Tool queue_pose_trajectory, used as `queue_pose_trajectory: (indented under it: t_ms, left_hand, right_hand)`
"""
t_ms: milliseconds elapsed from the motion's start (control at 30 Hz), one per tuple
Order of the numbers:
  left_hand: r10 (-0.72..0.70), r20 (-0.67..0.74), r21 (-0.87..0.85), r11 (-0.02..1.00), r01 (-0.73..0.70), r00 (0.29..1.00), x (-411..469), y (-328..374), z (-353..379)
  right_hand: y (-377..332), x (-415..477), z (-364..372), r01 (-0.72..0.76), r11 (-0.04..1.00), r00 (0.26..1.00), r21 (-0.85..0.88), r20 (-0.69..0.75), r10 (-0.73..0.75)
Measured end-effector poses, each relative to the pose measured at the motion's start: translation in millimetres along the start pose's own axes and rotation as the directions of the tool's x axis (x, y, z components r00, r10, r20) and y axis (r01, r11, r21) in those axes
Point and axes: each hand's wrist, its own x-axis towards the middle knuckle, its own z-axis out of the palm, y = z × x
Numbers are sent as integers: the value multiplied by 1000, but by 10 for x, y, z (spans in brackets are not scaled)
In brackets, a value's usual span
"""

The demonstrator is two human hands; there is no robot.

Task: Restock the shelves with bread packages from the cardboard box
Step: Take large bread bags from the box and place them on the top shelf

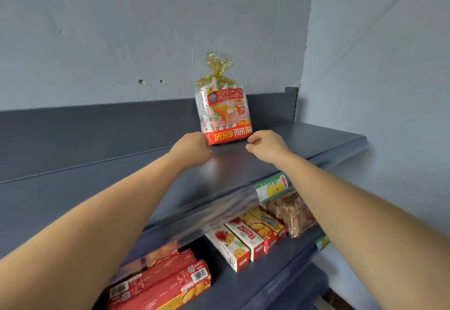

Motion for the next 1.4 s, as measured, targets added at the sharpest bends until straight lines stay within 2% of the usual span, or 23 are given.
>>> queue_pose_trajectory:
  t_ms: [233, 433, 600, 833, 1000, 1167, 1400]
  left_hand:
    - [221, 46, 71, 972, -224, 974, -520, 134, -92]
    - [327, -41, -1, 945, -328, 944, -1029, 402, -87]
    - [383, -44, 33, 924, -381, 923, -1627, 544, 105]
    - [414, 56, 55, 907, -416, 909, -2444, 460, 445]
    - [453, 110, -10, 891, -455, 885, -2985, 269, 553]
    - [479, 219, -80, 877, -474, 850, -3632, 80, 717]
    - [524, 294, -166, 852, -497, 799, -4568, -37, 998]
  right_hand:
    - [-95, -786, -218, -98, 992, 990, -85, -107, 88]
    - [7, -1455, -406, -169, 977, 974, -130, -177, 145]
    - [111, -2126, -422, -220, 961, 967, -166, -167, 193]
    - [168, -3146, -326, -295, 934, 952, -203, -149, 268]
    - [166, -3865, -169, -333, 920, 938, -209, -172, 301]
    - [171, -4645, 65, -433, 880, 897, -195, -188, 399]
    - [212, -5744, 251, -516, 832, 856, -203, -171, 489]
